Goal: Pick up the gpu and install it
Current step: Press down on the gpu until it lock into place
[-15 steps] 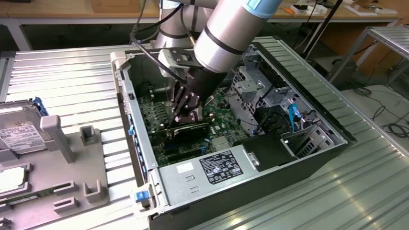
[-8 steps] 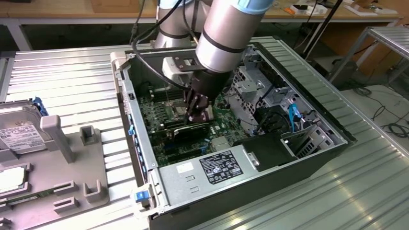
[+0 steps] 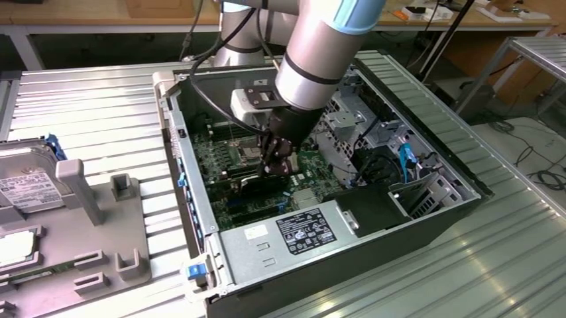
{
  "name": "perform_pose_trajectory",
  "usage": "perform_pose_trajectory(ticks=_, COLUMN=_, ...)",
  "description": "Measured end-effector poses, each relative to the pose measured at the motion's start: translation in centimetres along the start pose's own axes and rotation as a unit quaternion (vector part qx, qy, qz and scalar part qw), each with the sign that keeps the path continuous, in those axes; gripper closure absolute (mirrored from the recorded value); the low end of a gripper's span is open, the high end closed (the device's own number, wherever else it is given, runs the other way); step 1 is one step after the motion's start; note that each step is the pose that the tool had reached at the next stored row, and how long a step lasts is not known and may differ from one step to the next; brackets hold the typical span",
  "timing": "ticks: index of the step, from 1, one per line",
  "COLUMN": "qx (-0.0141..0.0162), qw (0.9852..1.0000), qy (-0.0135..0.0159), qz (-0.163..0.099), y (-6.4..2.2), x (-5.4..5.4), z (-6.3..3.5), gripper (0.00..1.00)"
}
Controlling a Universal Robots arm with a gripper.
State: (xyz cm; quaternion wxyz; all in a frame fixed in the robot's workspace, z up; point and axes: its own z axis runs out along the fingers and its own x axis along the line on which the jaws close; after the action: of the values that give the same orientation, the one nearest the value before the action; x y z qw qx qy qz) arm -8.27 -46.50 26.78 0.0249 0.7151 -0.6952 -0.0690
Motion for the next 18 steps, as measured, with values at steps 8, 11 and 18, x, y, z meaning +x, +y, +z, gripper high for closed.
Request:
perform_pose_trajectory(ticks=8, qx=0.0001, qw=1.0, qy=0.0006, qz=0.0, y=-0.02, x=0.2, z=-0.07, gripper=0.89)
perform_pose_trajectory(ticks=11, qx=0.0002, qw=1.0, qy=0.0001, qz=0.0, y=0.24, x=0.0, z=-1.98, gripper=0.89)
perform_pose_trajectory(ticks=18, qx=-0.0001, qw=1.0, qy=-0.001, qz=0.0, y=0.47, x=-0.1, z=-3.84, gripper=0.89)
